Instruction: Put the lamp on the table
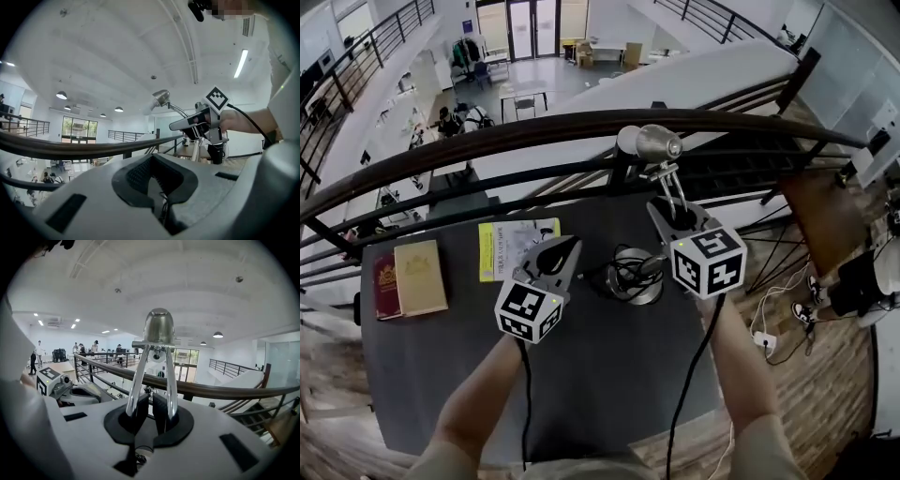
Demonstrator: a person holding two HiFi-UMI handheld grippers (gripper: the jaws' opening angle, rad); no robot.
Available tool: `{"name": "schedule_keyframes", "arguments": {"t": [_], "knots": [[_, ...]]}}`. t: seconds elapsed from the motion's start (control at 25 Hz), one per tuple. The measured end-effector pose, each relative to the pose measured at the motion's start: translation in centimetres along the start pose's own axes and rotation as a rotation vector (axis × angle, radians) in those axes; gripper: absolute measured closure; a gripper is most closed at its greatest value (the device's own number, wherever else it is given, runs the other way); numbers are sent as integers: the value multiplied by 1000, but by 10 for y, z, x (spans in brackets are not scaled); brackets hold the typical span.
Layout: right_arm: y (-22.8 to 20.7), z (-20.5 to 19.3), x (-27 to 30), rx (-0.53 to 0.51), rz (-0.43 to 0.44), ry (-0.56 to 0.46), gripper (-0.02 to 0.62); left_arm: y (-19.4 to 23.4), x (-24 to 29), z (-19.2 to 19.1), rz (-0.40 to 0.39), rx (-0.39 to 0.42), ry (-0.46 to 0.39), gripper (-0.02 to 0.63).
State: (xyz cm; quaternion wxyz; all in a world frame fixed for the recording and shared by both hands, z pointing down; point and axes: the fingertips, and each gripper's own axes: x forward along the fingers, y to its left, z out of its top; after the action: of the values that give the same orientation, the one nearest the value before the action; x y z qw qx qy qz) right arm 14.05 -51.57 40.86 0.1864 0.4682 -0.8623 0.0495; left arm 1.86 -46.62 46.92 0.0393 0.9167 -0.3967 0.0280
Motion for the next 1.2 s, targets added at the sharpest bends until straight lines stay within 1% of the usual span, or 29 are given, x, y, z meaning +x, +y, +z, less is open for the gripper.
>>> {"name": "schedule_keyframes", "arguments": {"t": [0.12,0.24,0.4,0.52,0.68,0.76,1.04,1.2], "knots": [[-11,-13,34,-32,-1,27,569,8,22,-24,-10,24,36,601],[-23,-24,61,-67,-20,46,569,14,42,-44,-21,28,46,601],[-32,-39,84,-102,-44,43,569,20,61,-65,-4,-4,67,601],[-34,-51,99,-89,-49,36,569,27,69,-82,1,-35,88,601],[-40,-63,108,-40,-54,39,569,28,74,-99,2,-54,127,601],[-40,-66,109,-32,-53,42,569,28,78,-109,10,-71,152,601],[-30,-68,119,-65,-56,47,563,25,77,-131,25,-121,191,601],[-24,-68,126,-81,-50,75,561,19,73,-131,19,-112,193,601]]}}
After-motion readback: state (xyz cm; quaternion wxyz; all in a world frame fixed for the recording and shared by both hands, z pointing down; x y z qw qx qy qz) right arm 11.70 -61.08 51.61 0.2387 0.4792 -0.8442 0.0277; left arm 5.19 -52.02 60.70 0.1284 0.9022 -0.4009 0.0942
